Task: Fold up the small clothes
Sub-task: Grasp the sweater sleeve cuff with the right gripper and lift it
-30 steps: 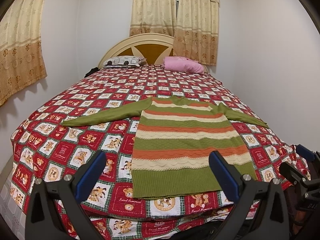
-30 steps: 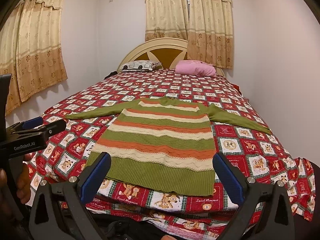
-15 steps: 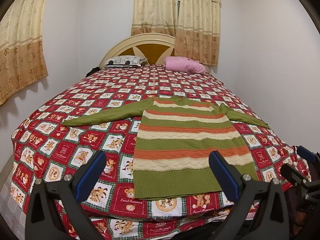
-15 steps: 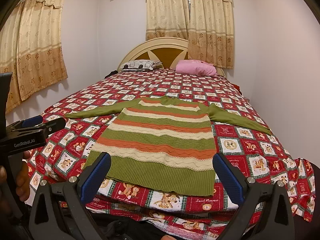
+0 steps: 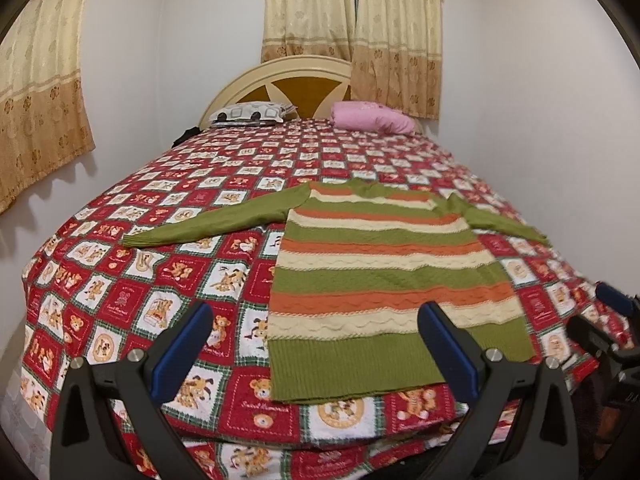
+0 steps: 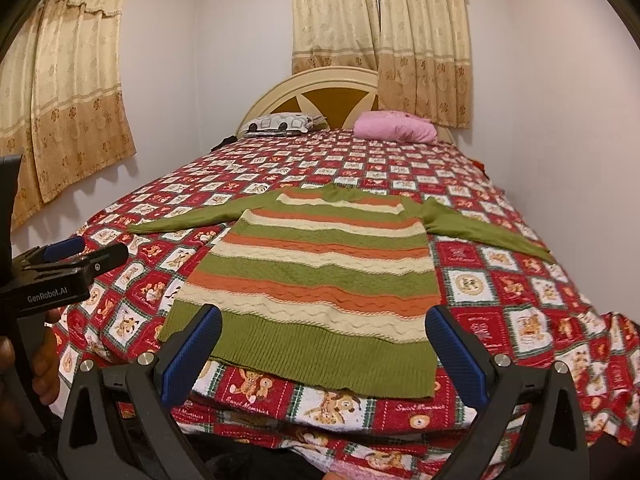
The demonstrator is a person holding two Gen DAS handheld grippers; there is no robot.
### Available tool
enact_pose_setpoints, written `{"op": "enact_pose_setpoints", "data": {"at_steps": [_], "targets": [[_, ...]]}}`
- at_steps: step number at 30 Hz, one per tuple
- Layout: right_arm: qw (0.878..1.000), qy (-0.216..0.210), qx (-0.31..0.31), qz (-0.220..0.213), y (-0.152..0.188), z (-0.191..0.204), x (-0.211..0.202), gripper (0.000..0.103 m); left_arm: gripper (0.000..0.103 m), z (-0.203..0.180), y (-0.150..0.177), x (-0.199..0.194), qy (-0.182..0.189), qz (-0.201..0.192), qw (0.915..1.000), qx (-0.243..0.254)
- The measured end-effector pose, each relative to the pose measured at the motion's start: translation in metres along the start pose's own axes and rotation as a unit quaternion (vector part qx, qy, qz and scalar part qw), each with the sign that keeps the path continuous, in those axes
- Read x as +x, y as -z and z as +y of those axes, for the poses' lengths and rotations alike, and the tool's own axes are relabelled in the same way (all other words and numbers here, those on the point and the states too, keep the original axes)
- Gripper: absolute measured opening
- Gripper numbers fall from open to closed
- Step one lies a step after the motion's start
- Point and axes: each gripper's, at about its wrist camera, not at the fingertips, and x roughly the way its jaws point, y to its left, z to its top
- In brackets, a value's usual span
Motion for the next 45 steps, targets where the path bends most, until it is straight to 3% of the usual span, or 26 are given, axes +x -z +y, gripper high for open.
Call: {"op": "enact_pose_setpoints", "data": {"at_steps": [8, 15, 22, 30, 36, 45], "targets": [[0.999, 0.02, 0.022, 0.034, 0.002, -0.035, 0.054, 0.102, 0.103, -0.009, -0.008, 0.061, 0.001, 0.042, 0.9988, 0.027], [0.993, 0.045, 0.085, 0.068, -0.008, -0.101, 0.107, 0.102, 0.103, -0.018, -0.03, 0.111, -0.008, 0.055, 0.9972, 0.049], [0.984, 0.084, 0.131, 0.088, -0.026, -0.175, 0.152, 0.102, 0.103, -0.023, -0.054, 0.163, -0.012, 0.064, 0.9971, 0.039], [0.958, 0.118, 0.233, 0.118, -0.04, -0.282, 0.201, 0.102, 0.103, -0.024, -0.072, 0.218, -0.048, 0.063, 0.9965, 0.024], [0.925, 0.175, 0.313, 0.125, -0.041, -0.374, 0.223, 0.102, 0.103, -0.024, -0.079, 0.254, -0.072, 0.074, 0.9942, 0.031], [0.899, 0.226, 0.348, 0.138, -0.04, -0.466, 0.262, 0.102, 0.103, -0.023, -0.083, 0.295, -0.081, 0.106, 0.9909, 0.018]]}}
